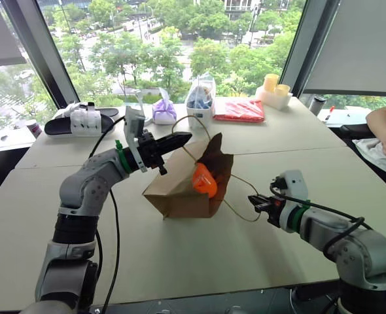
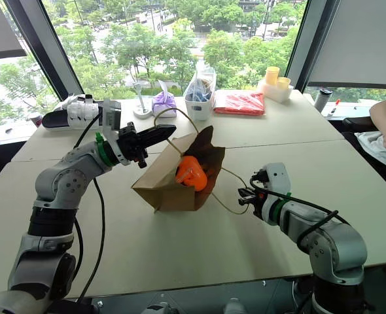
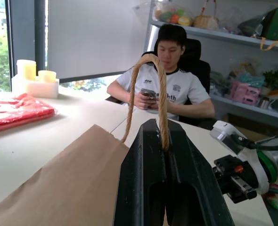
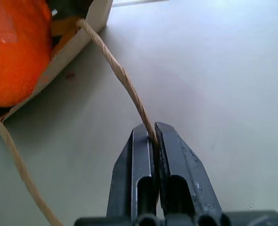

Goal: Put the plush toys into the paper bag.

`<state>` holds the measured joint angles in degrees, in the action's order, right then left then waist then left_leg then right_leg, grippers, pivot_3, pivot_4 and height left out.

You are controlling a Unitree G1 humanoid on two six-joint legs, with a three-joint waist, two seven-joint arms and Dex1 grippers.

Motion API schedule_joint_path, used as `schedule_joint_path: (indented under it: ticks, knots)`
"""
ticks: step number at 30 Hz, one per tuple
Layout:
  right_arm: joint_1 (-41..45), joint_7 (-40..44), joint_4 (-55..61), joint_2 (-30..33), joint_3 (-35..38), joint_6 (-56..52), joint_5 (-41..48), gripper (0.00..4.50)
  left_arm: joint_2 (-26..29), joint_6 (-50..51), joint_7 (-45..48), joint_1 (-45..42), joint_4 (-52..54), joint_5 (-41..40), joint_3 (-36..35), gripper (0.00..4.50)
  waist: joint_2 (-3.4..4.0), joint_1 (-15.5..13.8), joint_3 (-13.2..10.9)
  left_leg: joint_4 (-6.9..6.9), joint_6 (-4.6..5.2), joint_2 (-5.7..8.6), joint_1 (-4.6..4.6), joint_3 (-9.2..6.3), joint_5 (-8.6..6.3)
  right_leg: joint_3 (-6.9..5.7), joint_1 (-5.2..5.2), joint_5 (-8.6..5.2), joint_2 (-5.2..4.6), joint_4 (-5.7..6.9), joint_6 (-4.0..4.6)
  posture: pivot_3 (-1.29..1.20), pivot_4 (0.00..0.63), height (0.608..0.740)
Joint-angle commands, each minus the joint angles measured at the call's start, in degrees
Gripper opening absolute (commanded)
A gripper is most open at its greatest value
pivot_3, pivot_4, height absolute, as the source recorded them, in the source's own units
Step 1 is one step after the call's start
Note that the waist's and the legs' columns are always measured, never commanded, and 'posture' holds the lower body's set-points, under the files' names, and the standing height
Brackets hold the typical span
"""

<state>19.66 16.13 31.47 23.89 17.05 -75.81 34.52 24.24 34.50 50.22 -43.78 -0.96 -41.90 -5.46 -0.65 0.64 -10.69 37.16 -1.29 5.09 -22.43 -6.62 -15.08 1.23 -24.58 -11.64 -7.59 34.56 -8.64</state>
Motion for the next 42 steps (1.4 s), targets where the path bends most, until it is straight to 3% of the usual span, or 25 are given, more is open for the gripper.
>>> schedule_joint_path:
  ticks: [1,7,13,21,26,30,37,42]
  knots:
    - [8.4,1.1,2.5,2.2,5.7,-4.7,5.0,0.05,-0.2,-0.2,-0.5,-2.9,2.4,-1.5,-1.8,0.00,0.02,0.0,0.0,0.00,0.00,0.00,0.00,0.00,0.00,0.00,0.00,0.00,0.00,0.00,0.00,0.00,0.150,0.740]
    - [34.1,-0.2,-9.5,5.0,12.4,-14.6,6.8,0.05,-1.2,2.0,-1.8,-5.6,2.8,-4.8,-3.4,0.00,0.03,0.1,0.0,-0.04,0.00,-0.01,0.00,0.01,0.00,-0.01,-0.05,0.00,0.00,0.02,0.00,0.00,0.150,0.740]
    - [44.1,0.0,-19.9,4.6,13.3,-16.7,6.1,0.05,-1.1,3.9,-2.9,-3.9,4.2,-5.7,-3.5,0.00,0.03,0.1,0.0,-0.11,0.06,0.01,-0.04,0.03,-0.04,-0.05,-0.07,0.00,-0.03,-0.01,0.00,0.00,0.150,0.740]
    - [43.6,-0.2,-22.5,1.6,10.7,-14.6,5.8,0.05,-2.0,5.6,-5.7,0.4,6.8,-6.7,-3.5,0.00,0.03,0.2,0.0,-0.08,0.05,0.01,-0.07,0.03,-0.03,-0.02,-0.12,0.00,-0.05,0.01,0.00,0.00,0.150,0.740]
    - [36.0,-0.7,-20.2,-2.5,6.5,-11.3,4.8,0.05,-0.2,3.4,-5.2,8.9,8.7,-1.4,-0.3,0.00,0.06,0.4,0.1,-0.11,0.03,0.00,0.06,0.03,-0.03,0.02,-0.11,0.00,-0.05,0.13,0.00,0.00,0.150,0.740]
    - [36.0,-2.1,-20.2,-4.4,7.4,-10.5,4.6,0.05,0.7,4.2,-6.0,9.2,8.5,-2.1,-2.1,0.00,0.05,0.2,0.0,0.08,-0.09,0.02,-0.46,0.05,0.05,0.13,-0.76,0.01,-0.08,0.54,0.01,0.00,0.150,0.740]
    - [37.1,-2.1,-20.8,-5.0,7.8,-9.6,6.0,0.05,1.5,5.9,-7.5,6.6,5.7,-2.9,-3.8,0.00,0.05,0.3,0.0,0.08,-0.15,0.02,-0.46,0.02,0.10,0.09,-0.75,0.01,-0.06,0.56,0.02,0.00,0.150,0.740]
    - [38.8,-1.4,-19.8,-4.0,9.8,-10.3,8.3,2.29,1.7,9.5,-8.4,4.7,5.9,-6.8,-6.2,2.17,0.05,0.4,0.0,0.05,-0.15,0.01,-0.47,0.01,0.09,0.09,-0.76,0.01,-0.06,0.56,0.02,0.00,0.150,0.740]
